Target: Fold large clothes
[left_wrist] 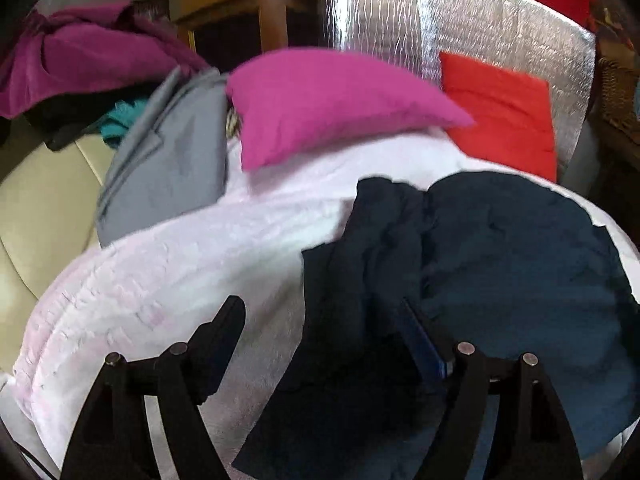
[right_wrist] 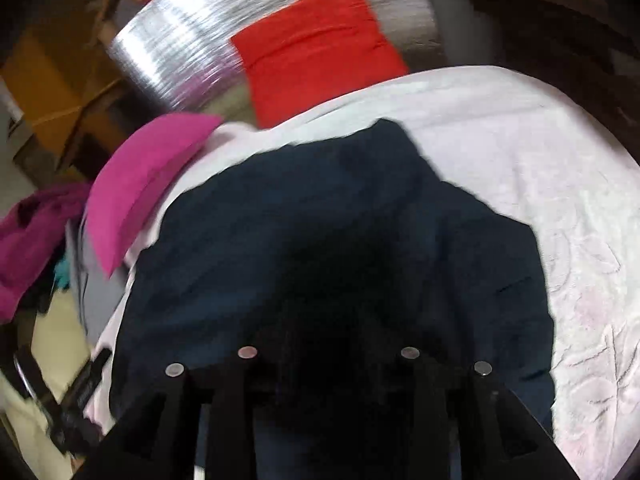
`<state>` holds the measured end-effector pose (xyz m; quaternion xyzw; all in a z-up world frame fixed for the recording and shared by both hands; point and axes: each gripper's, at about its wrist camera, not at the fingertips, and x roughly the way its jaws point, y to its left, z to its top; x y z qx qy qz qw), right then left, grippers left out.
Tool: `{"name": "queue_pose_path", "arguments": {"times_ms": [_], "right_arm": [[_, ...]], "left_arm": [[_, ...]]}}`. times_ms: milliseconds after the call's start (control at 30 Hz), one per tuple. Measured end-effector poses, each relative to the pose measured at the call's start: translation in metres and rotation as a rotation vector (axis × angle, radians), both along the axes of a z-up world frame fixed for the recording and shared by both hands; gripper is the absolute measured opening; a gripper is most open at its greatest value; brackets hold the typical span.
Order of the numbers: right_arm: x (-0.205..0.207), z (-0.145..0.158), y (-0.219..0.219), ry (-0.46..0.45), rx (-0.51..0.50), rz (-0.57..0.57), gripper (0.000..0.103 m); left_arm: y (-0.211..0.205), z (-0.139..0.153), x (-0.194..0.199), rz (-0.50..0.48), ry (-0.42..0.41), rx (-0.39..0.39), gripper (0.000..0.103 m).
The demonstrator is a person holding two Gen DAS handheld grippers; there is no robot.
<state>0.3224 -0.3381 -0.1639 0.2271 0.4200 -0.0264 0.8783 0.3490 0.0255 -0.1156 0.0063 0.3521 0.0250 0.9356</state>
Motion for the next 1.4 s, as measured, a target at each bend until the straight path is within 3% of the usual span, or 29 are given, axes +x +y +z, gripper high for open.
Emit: {"name": "queue_pose_path", "arguments": {"times_ms": [200, 300, 467, 567, 667, 767, 867, 967, 1067, 1267, 1300, 1367, 1400], "right_arm": [[0.000, -0.025, 0.022, 0.077, -0.061, 0.053, 0.045], [-0.006, -0.016, 0.015, 0.073, -0.030, 0.050, 0.045], [-0.018, 0.006, -0.005, -0.009, -0.020, 0.002, 0.045], [-0.018, 0.001, -0.017, 0.020, -0.045, -0.053, 0.045], [-0.003, -0.025, -0.023, 0.091, 0.003, -0.047, 0.045], [-0.007, -0.017, -0.022, 0.080, -0.013, -0.030, 0.045], [-0.018, -0.007, -0.032, 0.052, 0.042, -0.053, 0.046], [-0.036, 0.003, -0.047, 0.021, 0.094, -0.089, 0.055], [-0.055, 0.012, -0.065, -0.014, 0.114, -0.130, 0.058], [-0.087, 0.008, -0.088, -0.049, 0.208, -0.173, 0.058], [-0.090, 0.007, -0.090, -0.054, 0.224, -0.171, 0.057], [-0.095, 0.005, -0.090, -0.066, 0.258, -0.150, 0.041], [-0.093, 0.004, -0.088, -0.063, 0.268, -0.128, 0.041]], "left_arm": [[-0.003, 0.009, -0.009, -0.005, -0.053, 0.014, 0.079], [-0.005, 0.008, -0.008, -0.007, -0.052, 0.020, 0.079], [-0.006, 0.007, -0.007, -0.004, -0.053, 0.025, 0.079], [-0.007, 0.006, -0.006, -0.003, -0.052, 0.029, 0.079], [-0.010, 0.005, -0.008, -0.007, -0.047, 0.040, 0.079], [-0.012, 0.007, -0.009, -0.013, -0.044, 0.052, 0.079], [-0.015, 0.009, -0.014, -0.025, -0.050, 0.073, 0.079], [-0.012, 0.007, -0.019, -0.039, -0.029, 0.082, 0.079], [-0.003, -0.001, -0.018, -0.052, 0.043, 0.028, 0.080], [0.036, -0.018, -0.007, 0.021, 0.189, -0.208, 0.080], [0.039, -0.022, -0.006, 0.029, 0.206, -0.233, 0.080], [0.044, -0.028, -0.003, 0.046, 0.238, -0.271, 0.080], [0.045, -0.034, -0.001, 0.053, 0.258, -0.280, 0.080]]}}
